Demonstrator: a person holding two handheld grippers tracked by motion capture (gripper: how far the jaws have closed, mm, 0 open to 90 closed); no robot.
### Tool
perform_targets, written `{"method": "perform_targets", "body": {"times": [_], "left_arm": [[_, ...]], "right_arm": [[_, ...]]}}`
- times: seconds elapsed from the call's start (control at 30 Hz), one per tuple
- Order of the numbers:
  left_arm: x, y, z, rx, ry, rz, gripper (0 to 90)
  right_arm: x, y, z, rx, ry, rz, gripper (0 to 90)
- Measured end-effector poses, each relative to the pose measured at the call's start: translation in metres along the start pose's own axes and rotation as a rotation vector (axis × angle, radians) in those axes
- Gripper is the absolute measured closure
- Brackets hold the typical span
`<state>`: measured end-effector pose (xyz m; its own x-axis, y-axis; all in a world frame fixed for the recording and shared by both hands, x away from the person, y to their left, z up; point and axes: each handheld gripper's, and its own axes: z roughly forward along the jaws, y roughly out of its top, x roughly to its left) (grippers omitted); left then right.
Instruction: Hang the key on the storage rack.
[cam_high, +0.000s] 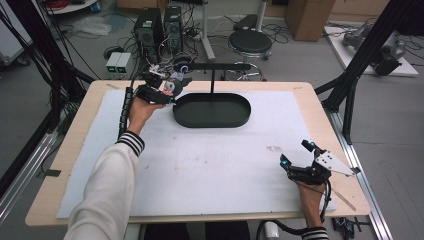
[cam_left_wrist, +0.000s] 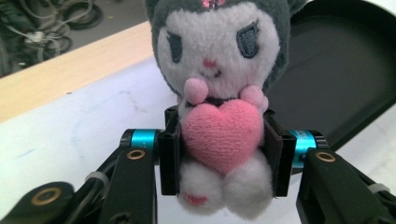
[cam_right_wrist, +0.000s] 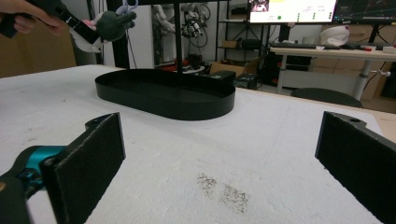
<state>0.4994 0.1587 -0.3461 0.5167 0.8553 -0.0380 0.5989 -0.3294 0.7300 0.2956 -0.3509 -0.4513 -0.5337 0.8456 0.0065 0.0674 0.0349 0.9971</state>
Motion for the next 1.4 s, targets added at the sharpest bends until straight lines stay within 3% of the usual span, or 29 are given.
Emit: {"method": "perform_targets", "body": {"times": [0.03, 0.1, 0.13, 0.17, 0.23, 0.27, 0.3, 0.33, 0.37, 0.47, 0.5, 0.6, 0.63, 0.67, 0.73, 0.83, 0.87, 0.9, 1.1, 1.3, 1.37, 1.4], "left_arm": [[0.003, -0.002, 0.003, -0.014, -0.042, -0.02, 55.6], [0.005, -0.003, 0.004, -0.029, -0.066, -0.03, 51.8], [0.006, -0.004, 0.003, -0.056, -0.068, 0.006, 50.2], [0.007, -0.006, 0.002, -0.092, -0.075, 0.015, 46.7], [0.007, -0.008, -0.001, -0.146, -0.096, 0.013, 30.4], [0.007, -0.008, -0.001, -0.146, -0.096, 0.013, 23.7], [0.005, -0.01, -0.005, -0.174, -0.099, 0.038, 15.0], [0.005, -0.01, -0.005, -0.174, -0.099, 0.038, 9.2], [0.004, -0.014, -0.011, -0.207, -0.108, 0.044, 4.8], [0.003, -0.025, -0.033, -0.34, -0.203, 0.04, 1.7], [0.003, -0.033, -0.049, -0.382, -0.263, 0.058, 1.7], [0.002, -0.042, -0.065, -0.41, -0.262, 0.09, 1.7], [0.001, -0.053, -0.079, -0.428, -0.284, 0.105, 1.7], [0.001, -0.053, -0.079, -0.428, -0.284, 0.105, 1.7], [0.0, -0.068, -0.092, -0.46, -0.282, 0.117, 1.7], [-0.001, -0.095, -0.108, -0.531, -0.293, 0.116, 1.7], [-0.001, -0.116, -0.114, -0.568, -0.306, 0.12, 1.7], [-0.001, -0.116, -0.114, -0.568, -0.306, 0.12, 1.7], [0.0, -0.178, -0.117, -0.622, -0.232, 0.089, 1.7], [0.001, -0.211, -0.117, -0.659, -0.177, 0.07, 1.7], [0.0, -0.22, -0.117, -0.683, -0.15, 0.072, 1.7], [-0.001, -0.228, -0.117, -0.698, -0.116, 0.07, 1.7]], "right_arm": [[0.0, 0.0, 0.0, -0.001, 0.0, 0.002, 0.4], [0.0, 0.0, 0.0, -0.002, 0.002, 0.003, 0.4], [-0.001, 0.0, 0.0, -0.002, 0.006, 0.004, 0.5], [-0.001, 0.0, 0.0, -0.002, 0.004, 0.006, 0.4], [-0.002, 0.0, 0.0, -0.006, 0.004, 0.005, 0.4], [-0.002, 0.0, 0.0, -0.006, 0.004, 0.005, 0.4], [-0.002, 0.0, 0.0, -0.006, 0.007, -0.004, 0.4], [-0.002, 0.0, 0.0, -0.009, 0.006, -0.005, 0.4], [-0.001, 0.0, 0.0, -0.002, 0.006, 0.006, 0.5], [0.0, 0.0, 0.0, -0.002, 0.006, 0.007, 0.4], [0.0, 0.0, 0.0, -0.002, 0.005, 0.008, 0.5], [-0.001, 0.0, 0.0, -0.006, 0.0, -0.003, 0.4], [-0.001, 0.0, 0.0, -0.005, 0.0, 0.002, 0.4], [-0.001, 0.0, 0.0, -0.005, 0.0, 0.002, 0.4], [-0.001, 0.0, 0.0, -0.004, -0.001, 0.004, 0.5], [0.0, 0.0, 0.0, -0.001, -0.001, 0.003, 0.4], [0.0, 0.0, 0.0, -0.001, 0.0, 0.003, 0.4], [0.0, 0.0, 0.0, -0.001, 0.0, 0.003, 0.4], [0.0, 0.0, 0.0, -0.004, 0.0, -0.009, 0.4], [0.0, 0.0, 0.0, -0.002, -0.004, -0.003, 0.4], [0.0, 0.0, 0.0, 0.0, -0.004, -0.001, 0.4], [0.0, 0.0, 0.0, -0.002, -0.003, -0.002, 0.4]]}}
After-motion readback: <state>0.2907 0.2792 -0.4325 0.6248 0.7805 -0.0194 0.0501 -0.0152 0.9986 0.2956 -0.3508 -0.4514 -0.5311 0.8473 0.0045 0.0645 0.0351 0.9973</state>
